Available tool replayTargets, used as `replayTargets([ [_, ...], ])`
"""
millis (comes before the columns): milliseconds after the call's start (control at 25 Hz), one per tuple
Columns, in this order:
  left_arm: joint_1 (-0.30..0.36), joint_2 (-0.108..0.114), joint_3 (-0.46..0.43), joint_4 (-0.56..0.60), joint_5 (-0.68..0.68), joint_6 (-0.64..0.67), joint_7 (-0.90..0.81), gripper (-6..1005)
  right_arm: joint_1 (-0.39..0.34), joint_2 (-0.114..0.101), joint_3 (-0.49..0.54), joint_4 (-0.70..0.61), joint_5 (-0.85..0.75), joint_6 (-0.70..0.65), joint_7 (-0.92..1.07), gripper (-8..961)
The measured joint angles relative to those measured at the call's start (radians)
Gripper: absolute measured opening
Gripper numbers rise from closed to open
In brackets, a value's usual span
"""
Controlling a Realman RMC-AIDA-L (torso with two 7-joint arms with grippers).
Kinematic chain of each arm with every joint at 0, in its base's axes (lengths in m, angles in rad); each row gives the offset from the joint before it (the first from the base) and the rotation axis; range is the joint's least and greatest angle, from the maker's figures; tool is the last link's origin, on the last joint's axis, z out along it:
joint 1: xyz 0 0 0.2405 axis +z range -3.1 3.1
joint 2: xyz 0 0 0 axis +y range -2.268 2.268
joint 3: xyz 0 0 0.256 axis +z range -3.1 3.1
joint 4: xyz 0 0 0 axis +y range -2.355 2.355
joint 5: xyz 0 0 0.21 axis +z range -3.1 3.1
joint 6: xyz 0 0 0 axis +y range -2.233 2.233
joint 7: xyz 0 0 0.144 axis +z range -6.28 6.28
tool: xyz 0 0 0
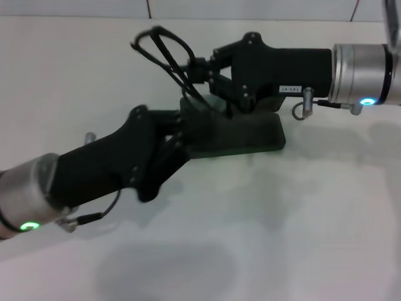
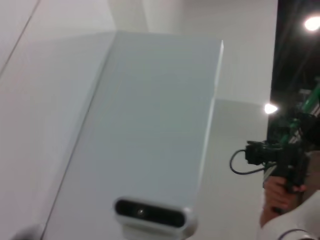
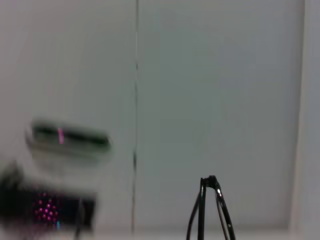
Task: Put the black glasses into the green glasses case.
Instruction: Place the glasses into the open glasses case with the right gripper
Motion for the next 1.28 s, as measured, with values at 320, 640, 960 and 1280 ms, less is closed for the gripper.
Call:
replayTargets([
  [320,0.068,0.061,-0.011,0.001,0.003,0.034,-0.002,32,-0.096,0.009,-0.035,-0.287,-0.462,0.164,0.132,46],
  [640,0.077,0.057,-0.038,-0.008,0.003,0.024,0.018,32,-0.135,0.011,-0.187,-0.512,-0.815,0.329,0.360,47],
  [960,0.072,0.053,-0.038,-0.008,-0.002,0.010,0.023,32,-0.094,0.011,-0.317,-0.475,-0.869,0.473,0.358,49],
  [1280,0.074,0.051,-0.038,-0.008,-0.003,0.004,0.030,33,-0.085,0.014,-0.381,-0.461,-0.879,0.568,0.344,51],
])
